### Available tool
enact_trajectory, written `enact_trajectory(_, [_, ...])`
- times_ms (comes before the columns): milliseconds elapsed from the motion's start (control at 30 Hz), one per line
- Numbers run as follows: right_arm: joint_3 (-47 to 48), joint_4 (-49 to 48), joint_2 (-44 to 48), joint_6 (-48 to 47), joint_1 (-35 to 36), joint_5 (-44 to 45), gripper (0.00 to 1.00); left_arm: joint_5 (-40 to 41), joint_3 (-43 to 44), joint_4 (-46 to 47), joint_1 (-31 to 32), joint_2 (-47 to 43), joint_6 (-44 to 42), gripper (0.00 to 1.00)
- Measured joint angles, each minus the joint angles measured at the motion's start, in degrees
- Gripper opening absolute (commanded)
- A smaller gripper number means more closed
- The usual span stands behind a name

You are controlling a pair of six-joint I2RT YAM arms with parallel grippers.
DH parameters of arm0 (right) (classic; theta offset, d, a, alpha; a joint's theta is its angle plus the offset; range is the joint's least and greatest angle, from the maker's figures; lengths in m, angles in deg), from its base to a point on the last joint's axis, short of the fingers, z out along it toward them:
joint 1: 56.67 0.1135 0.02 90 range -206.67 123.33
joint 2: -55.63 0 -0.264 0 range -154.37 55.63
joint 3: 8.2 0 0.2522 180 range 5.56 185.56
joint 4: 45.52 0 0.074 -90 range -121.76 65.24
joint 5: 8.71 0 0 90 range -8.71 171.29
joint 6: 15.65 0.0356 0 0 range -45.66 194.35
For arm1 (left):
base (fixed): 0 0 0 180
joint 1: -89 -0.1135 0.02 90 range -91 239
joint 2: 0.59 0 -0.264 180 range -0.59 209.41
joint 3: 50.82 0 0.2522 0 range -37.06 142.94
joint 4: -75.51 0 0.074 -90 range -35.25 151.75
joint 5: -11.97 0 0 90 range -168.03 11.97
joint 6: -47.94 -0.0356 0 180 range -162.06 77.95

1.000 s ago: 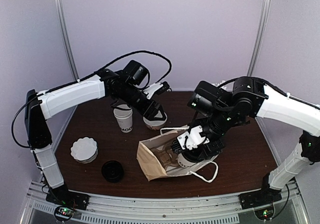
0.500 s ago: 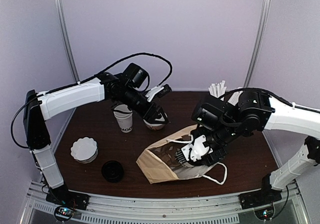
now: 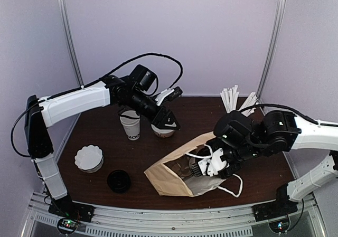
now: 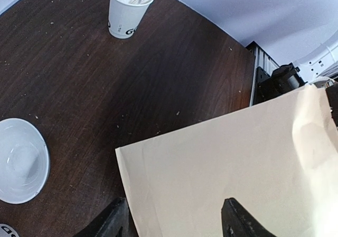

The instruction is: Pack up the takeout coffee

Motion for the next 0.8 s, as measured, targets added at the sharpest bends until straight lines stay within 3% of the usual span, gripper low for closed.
enact_trajectory(233, [-6.2,-8.7,2.3,-1.4,0.3,6.9,0.56,-0.9,2.5,-0.1,0.0,1.4,-0.1,0.64])
enact_trajectory(567, [-7.0,-13.9,2.3,-1.5,0.3,10.0,0.57,1.9,4.7,-3.6,0.1,4.3,-1.0,0.61])
enact_trajectory(800, [-6.6,-13.7,2.3,-1.1,0.3,9.9,0.58,12.5,3.1,-12.1,5.1,-12.0,-1.0,0.64])
